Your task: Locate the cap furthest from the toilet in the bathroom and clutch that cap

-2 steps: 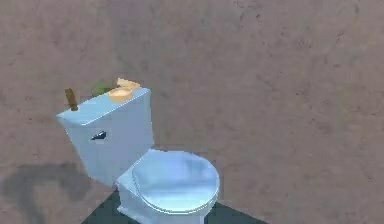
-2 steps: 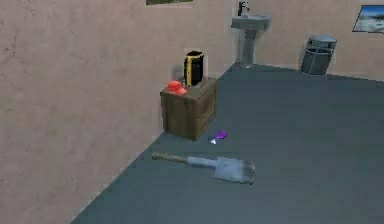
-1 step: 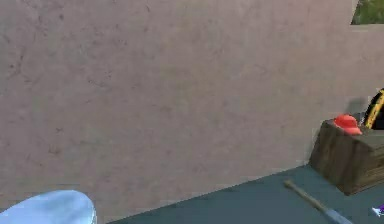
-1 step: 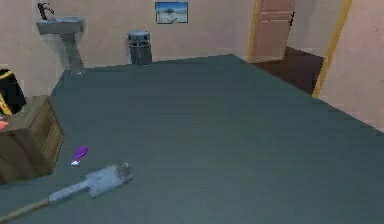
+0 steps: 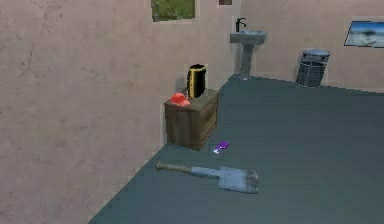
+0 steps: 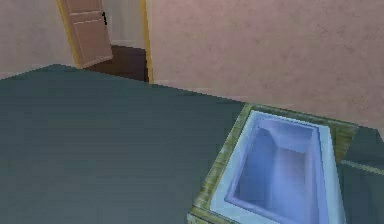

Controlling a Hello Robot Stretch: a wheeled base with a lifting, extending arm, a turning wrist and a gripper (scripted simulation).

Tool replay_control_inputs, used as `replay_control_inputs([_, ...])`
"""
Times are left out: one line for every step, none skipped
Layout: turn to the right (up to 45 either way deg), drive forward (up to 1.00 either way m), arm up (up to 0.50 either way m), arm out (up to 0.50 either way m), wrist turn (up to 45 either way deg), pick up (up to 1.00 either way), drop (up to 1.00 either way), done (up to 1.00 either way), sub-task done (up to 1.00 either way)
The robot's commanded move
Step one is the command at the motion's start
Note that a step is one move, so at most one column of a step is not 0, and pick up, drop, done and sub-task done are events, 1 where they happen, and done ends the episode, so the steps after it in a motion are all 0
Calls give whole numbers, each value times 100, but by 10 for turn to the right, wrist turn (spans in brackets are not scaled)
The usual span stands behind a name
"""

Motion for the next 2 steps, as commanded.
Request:
replay_control_inputs([180, 0, 0, 0, 0, 0, 0, 0, 0])
replay_control_inputs([0, 100, 0, 0, 0, 0, 0, 0, 0])
